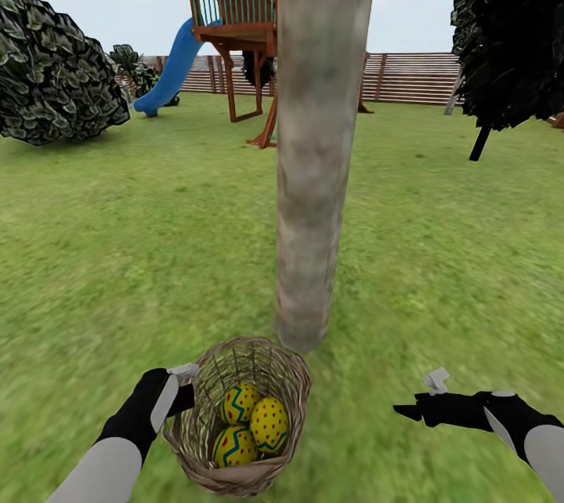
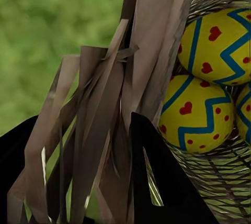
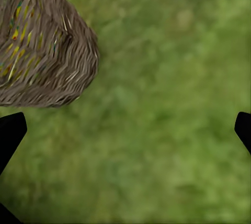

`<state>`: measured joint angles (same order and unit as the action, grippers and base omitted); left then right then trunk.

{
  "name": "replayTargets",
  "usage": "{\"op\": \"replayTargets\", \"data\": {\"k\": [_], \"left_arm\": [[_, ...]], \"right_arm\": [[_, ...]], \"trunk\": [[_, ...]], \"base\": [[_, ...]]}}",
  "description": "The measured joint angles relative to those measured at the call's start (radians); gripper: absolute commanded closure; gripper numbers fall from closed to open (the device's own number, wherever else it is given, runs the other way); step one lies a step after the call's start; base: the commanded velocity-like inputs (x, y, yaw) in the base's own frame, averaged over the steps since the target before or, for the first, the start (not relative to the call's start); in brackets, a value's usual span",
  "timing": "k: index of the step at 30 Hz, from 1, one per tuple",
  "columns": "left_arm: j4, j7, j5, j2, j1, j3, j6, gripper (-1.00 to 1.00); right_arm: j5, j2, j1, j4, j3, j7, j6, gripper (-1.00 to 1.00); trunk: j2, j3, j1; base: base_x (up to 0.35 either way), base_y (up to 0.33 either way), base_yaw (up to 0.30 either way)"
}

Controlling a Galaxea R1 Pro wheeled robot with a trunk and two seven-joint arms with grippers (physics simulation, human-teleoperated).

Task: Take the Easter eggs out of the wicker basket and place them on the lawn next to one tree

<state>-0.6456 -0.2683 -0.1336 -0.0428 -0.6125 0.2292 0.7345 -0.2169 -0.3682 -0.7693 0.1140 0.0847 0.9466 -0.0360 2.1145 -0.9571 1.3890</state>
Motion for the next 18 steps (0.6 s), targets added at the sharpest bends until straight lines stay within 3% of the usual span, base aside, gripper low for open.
{"op": "replayTargets", "data": {"k": [6,7,8,18], "left_arm": [[-0.015,0.0,-0.002,0.0,0.0,0.0,0.016,1.0],[-0.015,0.0,-0.003,0.0,0.0,-0.001,0.016,-1.0],[0.036,-0.003,0.01,-0.001,0.0,0.002,-0.062,-1.0],[0.032,-0.002,0.003,-0.001,0.001,0.001,-0.066,-1.0]], "right_arm": [[0.0,0.0,0.0,-0.001,0.0,0.0,0.0,-1.0],[0.0,0.0,0.0,-0.001,0.0,0.0,0.0,-1.0],[0.0,0.0,0.0,0.0,0.0,0.0,0.0,-1.0],[0.0,0.0,0.0,-0.001,0.001,0.0,0.0,-1.0]], "trunk": [[0.014,-0.006,0.008],[0.014,-0.006,0.008],[0.014,-0.006,0.008],[0.007,-0.003,0.004]], "base": [[0.0,0.0,0.0],[0.0,0.0,0.0],[0.0,0.0,0.0],[0.0,0.0,0.0]]}}
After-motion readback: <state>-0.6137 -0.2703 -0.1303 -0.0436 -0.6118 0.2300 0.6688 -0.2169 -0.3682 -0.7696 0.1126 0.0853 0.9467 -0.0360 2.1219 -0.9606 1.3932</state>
